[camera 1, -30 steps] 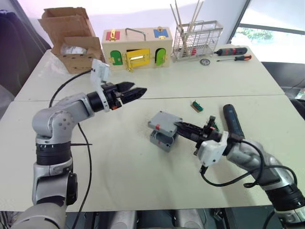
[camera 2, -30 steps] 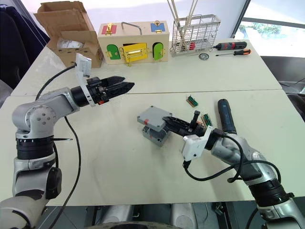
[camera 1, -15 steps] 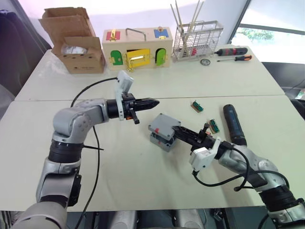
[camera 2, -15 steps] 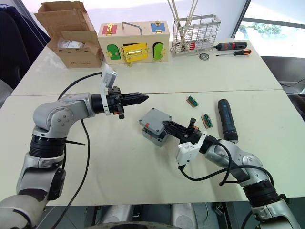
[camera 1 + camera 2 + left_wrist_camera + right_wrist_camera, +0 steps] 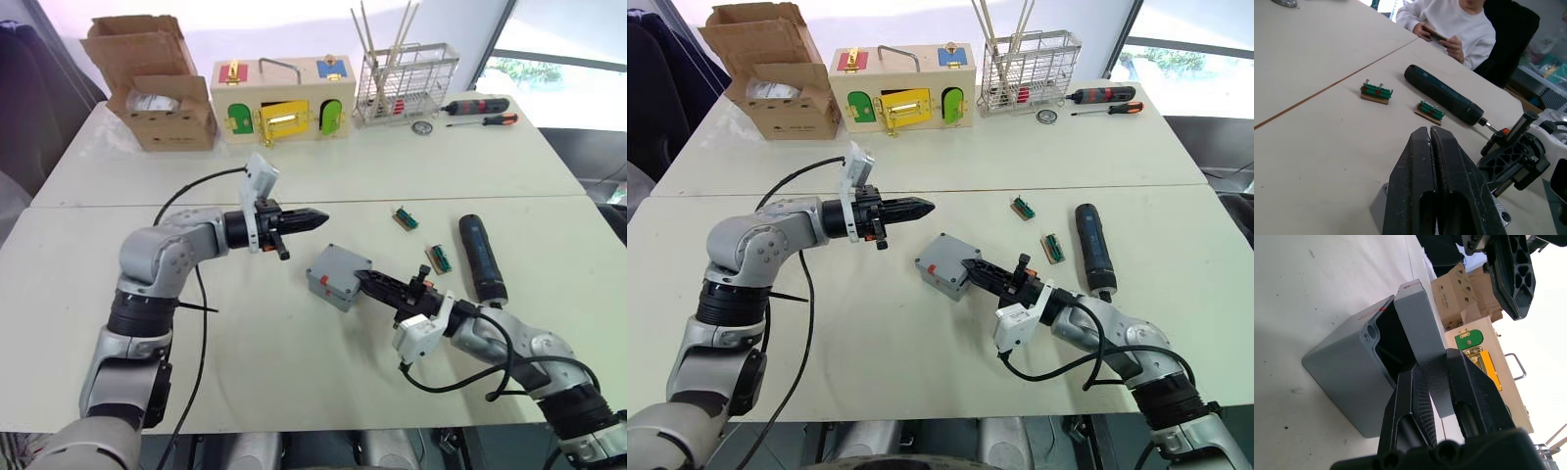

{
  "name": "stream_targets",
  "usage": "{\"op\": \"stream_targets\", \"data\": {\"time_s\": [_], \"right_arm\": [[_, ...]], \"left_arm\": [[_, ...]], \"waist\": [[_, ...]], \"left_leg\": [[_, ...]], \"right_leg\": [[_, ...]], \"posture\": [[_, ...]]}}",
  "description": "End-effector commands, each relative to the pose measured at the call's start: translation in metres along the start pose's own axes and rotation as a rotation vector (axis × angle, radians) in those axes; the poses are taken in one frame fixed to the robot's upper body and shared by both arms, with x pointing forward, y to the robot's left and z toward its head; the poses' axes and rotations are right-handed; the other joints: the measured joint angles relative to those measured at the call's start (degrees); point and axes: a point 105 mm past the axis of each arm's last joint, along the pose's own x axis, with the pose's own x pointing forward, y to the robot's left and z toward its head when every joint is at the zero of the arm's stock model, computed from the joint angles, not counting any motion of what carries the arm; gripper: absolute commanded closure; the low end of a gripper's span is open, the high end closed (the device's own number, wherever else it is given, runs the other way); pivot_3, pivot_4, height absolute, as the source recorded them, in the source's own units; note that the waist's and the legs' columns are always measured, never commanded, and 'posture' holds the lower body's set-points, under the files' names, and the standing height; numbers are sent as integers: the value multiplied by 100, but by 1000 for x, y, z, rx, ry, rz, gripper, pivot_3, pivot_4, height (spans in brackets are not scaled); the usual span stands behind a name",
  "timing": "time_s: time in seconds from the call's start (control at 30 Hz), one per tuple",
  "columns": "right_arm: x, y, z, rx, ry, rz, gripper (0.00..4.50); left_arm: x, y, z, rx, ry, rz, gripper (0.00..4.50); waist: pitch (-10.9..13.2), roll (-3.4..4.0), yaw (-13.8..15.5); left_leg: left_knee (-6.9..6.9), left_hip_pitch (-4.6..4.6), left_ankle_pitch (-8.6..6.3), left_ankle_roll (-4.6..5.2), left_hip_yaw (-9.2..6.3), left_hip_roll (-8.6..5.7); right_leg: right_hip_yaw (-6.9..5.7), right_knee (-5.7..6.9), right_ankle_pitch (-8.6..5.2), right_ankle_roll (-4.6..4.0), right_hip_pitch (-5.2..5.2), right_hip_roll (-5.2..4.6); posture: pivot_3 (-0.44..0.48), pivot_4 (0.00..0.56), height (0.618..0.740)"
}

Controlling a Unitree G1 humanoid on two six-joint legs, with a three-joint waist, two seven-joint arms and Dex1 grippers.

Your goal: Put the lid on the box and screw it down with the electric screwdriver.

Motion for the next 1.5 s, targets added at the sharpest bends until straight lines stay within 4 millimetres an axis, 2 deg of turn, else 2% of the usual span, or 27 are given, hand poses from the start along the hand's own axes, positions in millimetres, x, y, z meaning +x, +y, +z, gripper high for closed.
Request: {"op": "stream_targets", "data": {"time_s": [0.03, 0.43, 0.67, 1.03, 1.3, 1.5], "right_arm": [[-2, 9, 0, 0, -2, 36, 4396], [-7, 26, 1, -20, 6, 75, 4396], [-6, 30, 0, -13, 16, 73, 4396], [-5, -5, 1, -107, -3, -94, 4396], [-5, -9, -2, -112, 2, -115, 4396], [-8, 2, -2, -100, -8, -68, 4396]], "left_arm": [[2, -9, 4, 53, -7, -31, 4479], [5, -11, -1, 65, 15, -44, 4479], [13, -19, -21, 150, 116, -75, 4479], [13, -18, -1, 110, 23, -86, 4479], [11, -15, 0, 104, 18, -77, 4479], [12, -17, -6, 118, 41, -78, 4479]], "waist": [[0, 0, 0], [-4, 2, 1], [-7, 1, 7], [-7, 1, 6], [-7, 1, 1], [-7, 1, 2]], "left_leg": [[0, 2, 0, 0, 0, 0], [-2, 10, 0, 0, 0, -1], [-4, 20, 0, 0, 0, -1], [-8, 26, 0, 0, 1, -2], [-9, 26, 0, 0, 2, -1], [-9, 26, 0, 0, 2, -1]], "right_leg": [[0, 0, 0, 0, 2, 0], [0, -1, 0, 0, 8, 0], [0, -4, 0, 0, 21, 0], [2, -6, -1, -1, 23, 0], [3, -7, -1, -1, 23, 1], [3, -6, -1, -1, 23, 1]], "posture": [[0, 150, 730], [0, 150, 730], [0, 150, 730], [0, 150, 730], [0, 150, 730], [0, 150, 730]]}}
